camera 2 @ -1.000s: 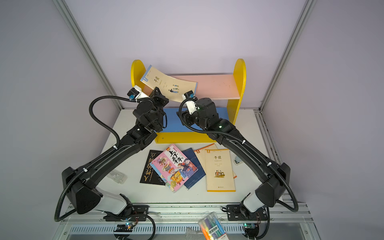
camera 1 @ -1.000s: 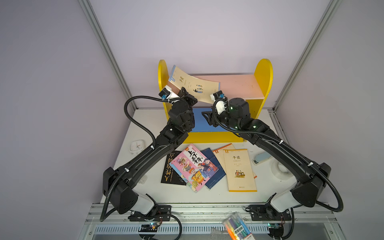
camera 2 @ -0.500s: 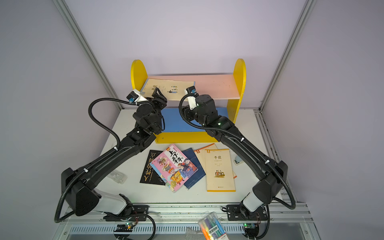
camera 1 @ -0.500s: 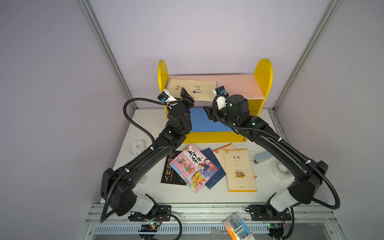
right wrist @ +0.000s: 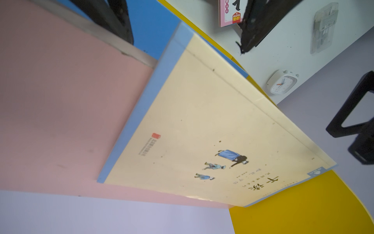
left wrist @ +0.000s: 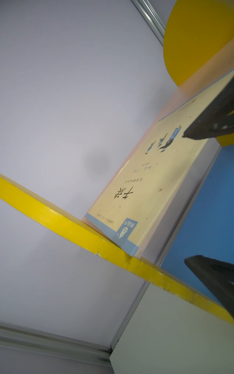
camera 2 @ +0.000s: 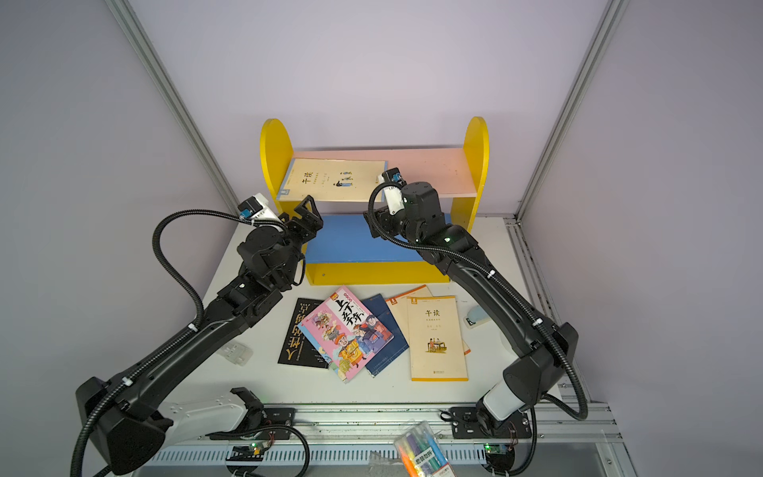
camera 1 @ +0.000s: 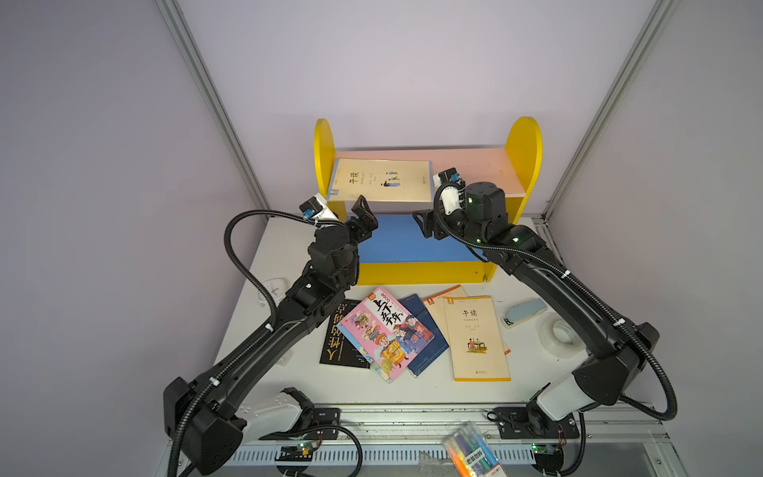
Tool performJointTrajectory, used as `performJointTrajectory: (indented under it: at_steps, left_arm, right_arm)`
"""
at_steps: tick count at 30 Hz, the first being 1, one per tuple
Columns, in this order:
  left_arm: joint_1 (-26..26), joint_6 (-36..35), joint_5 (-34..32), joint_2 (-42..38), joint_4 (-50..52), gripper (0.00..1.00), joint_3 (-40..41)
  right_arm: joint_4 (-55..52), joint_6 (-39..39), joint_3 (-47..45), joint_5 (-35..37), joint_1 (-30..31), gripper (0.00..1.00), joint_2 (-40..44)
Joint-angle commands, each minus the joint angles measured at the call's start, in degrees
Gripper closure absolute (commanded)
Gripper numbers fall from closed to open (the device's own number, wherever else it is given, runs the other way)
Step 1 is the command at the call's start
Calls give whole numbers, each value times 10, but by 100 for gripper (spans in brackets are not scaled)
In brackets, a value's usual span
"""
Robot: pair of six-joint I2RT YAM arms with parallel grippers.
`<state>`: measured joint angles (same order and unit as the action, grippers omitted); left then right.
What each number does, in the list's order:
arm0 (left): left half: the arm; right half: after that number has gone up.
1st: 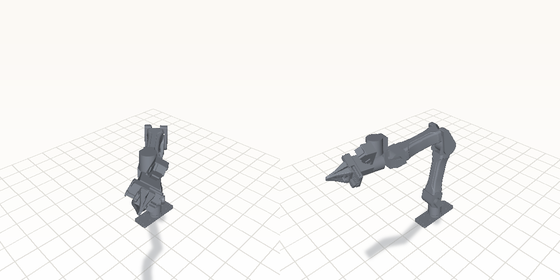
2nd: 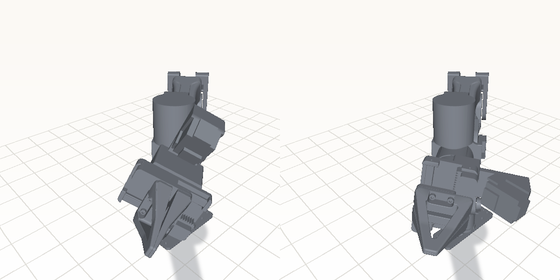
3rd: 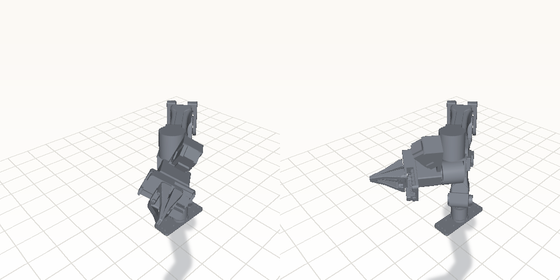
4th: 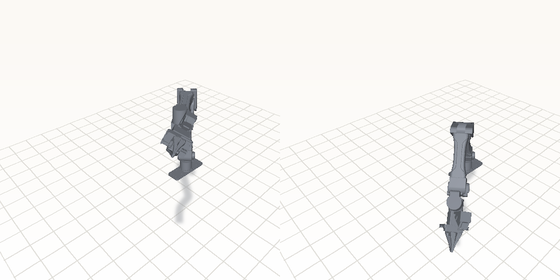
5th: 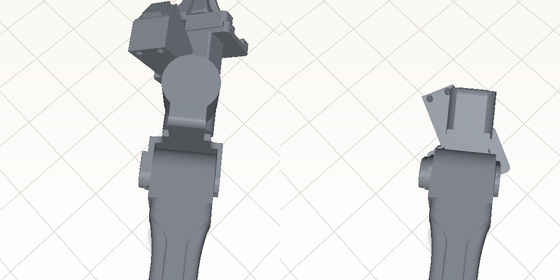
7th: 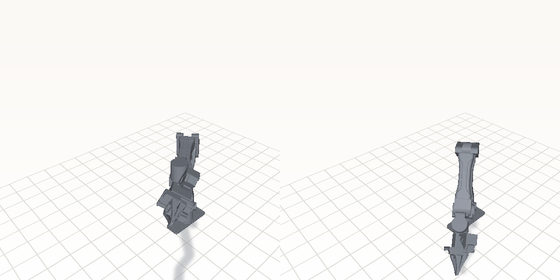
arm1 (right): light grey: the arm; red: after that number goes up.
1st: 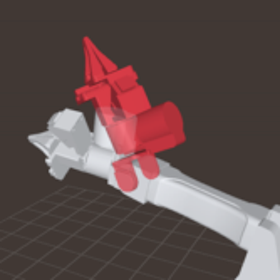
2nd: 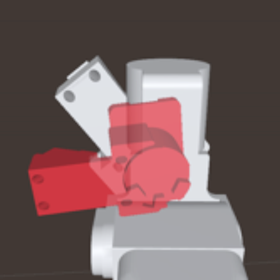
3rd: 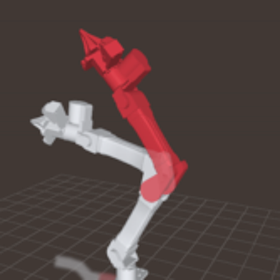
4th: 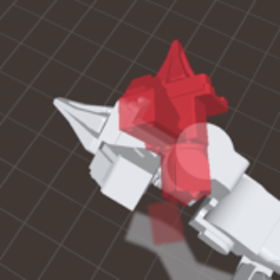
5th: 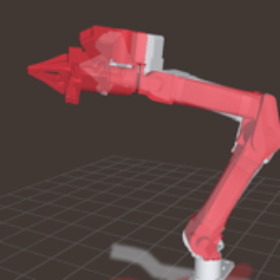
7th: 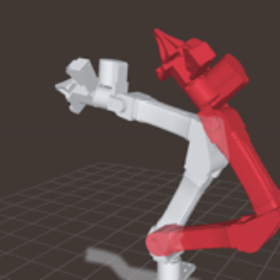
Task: Stacking books/files
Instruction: Move the book to the bookshelf.
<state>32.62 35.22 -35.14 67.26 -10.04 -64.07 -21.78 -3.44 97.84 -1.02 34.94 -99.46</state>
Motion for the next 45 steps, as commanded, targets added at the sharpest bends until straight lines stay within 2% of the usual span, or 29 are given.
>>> performJointTrajectory:
  at_steps: [1, 5, 9, 13, 18, 22, 30, 35, 45]
  left_arm:
    - [-15, -12, 46, -35, 51, 8, 11]
    - [-39, -41, 61, -97, 142, 8, 27]
    - [-57, -78, 58, -151, 256, 6, 42]
    - [-79, -71, 75, -180, 352, 4, 63]
    - [-80, -37, 114, -220, 339, 3, 139]
    - [-80, -17, 118, -251, 322, 3, 176]
    - [-80, 4, 119, -274, 329, 3, 192]
    - [-80, 11, 121, -278, 328, 3, 199]
    - [-81, 16, 126, -275, 319, 3, 209]
  right_arm:
    - [-27, -5, 19, -34, -3, 21, 1]
    - [-61, -4, 34, -82, -2, 27, 0]
    - [-85, 5, 38, -118, 10, 28, 1]
    - [-107, 20, 73, -129, 28, 29, -20]
    - [-120, 23, 139, -144, 35, 33, -72]
    - [-132, 24, 192, -151, 35, 33, -110]
    - [-153, 26, 284, -153, 35, 33, -177]
    - [-155, 22, 311, -157, 35, 33, -198]
    - [-117, 20, 315, -278, 42, 33, -206]
